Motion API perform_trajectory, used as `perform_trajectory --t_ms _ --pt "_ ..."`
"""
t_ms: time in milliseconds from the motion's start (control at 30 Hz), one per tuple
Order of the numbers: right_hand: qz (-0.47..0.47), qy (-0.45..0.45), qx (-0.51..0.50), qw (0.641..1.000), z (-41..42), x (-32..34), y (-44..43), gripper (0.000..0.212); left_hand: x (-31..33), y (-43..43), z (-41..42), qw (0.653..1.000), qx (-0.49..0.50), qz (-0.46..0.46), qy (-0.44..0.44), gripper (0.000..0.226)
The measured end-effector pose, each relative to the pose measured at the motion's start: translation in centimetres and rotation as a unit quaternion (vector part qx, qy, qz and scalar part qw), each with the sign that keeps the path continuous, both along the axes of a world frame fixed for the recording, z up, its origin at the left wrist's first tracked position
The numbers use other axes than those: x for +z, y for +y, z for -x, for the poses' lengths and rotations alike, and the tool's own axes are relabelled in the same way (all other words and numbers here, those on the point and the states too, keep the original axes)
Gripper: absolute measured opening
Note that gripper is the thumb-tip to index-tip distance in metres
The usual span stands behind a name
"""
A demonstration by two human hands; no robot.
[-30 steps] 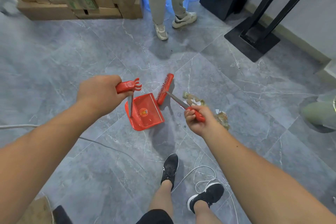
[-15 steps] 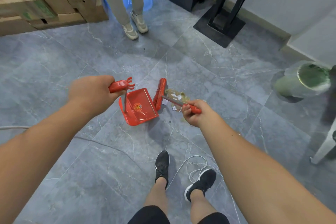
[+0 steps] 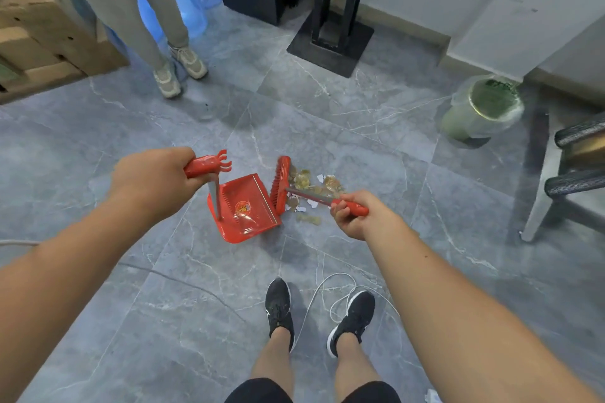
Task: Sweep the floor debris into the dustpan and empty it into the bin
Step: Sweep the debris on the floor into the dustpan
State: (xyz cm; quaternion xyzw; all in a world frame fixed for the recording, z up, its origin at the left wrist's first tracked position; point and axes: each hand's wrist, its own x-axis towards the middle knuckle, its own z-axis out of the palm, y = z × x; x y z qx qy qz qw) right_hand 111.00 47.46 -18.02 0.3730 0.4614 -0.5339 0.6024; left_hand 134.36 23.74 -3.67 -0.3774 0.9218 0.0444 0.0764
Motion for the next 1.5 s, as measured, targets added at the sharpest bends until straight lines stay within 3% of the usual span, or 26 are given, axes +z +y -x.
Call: perform_trajectory --t_ms 767,1133,1500 --pt "-0.018 0.027 -0.078 0.996 4.3 3.4 13.4 0.020 1.2 7.2 10.2 0.994 -0.106 0.002 0.028 0.051" --pt "-0.010 0.084 -0.066 0.994 8.5 9.4 11.2 0.007 3.4 10.9 14.6 0.988 -0.150 0.000 0.040 0.048" --pt "0.007 0.113 -0.124 0.986 11.3 15.5 16.2 0.012 6.9 15.6 20.2 0.962 -0.258 0.022 0.082 0.051"
